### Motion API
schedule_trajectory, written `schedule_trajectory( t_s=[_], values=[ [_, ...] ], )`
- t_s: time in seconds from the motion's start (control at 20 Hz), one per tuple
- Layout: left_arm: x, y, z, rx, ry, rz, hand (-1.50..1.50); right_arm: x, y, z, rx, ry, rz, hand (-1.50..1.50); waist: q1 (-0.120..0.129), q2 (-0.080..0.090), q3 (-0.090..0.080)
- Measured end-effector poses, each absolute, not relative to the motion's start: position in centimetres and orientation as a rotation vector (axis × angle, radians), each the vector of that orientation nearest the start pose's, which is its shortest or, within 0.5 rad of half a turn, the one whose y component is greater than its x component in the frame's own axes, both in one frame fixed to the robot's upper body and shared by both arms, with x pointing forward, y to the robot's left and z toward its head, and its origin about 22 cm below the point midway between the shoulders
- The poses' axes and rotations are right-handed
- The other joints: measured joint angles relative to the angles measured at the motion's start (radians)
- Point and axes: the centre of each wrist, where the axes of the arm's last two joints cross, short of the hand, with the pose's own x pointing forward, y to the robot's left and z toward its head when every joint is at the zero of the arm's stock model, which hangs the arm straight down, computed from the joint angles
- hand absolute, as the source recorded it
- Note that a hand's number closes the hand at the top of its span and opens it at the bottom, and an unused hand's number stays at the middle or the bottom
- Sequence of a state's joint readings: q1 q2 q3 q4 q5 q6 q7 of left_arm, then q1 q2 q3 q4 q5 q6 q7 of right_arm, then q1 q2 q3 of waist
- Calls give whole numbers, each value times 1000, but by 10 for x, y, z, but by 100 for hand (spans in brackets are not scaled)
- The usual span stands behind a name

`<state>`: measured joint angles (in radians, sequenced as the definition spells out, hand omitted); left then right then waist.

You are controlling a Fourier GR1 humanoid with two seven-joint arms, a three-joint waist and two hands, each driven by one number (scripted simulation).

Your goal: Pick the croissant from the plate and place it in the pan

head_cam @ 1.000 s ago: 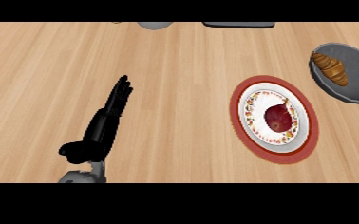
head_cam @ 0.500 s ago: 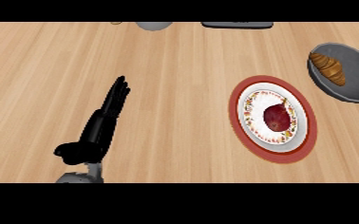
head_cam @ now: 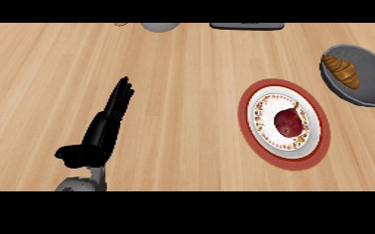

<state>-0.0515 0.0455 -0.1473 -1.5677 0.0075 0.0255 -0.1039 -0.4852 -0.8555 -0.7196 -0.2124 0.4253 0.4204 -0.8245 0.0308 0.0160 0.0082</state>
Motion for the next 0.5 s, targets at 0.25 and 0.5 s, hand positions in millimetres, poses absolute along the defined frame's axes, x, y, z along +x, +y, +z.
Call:
schedule_trajectory(
  t_s=[0.25, 0.5],
  values=[
    [247, 196, 10, -96, -1705, -148, 0, 219, -576, 44, -522, -1599, 177, -150, 2, -1, 0],
    [246, 198, 15, -90, -1713, -145, 0, 218, -574, 39, -564, -1611, 212, -150, 4, -2, 0]
  ],
)
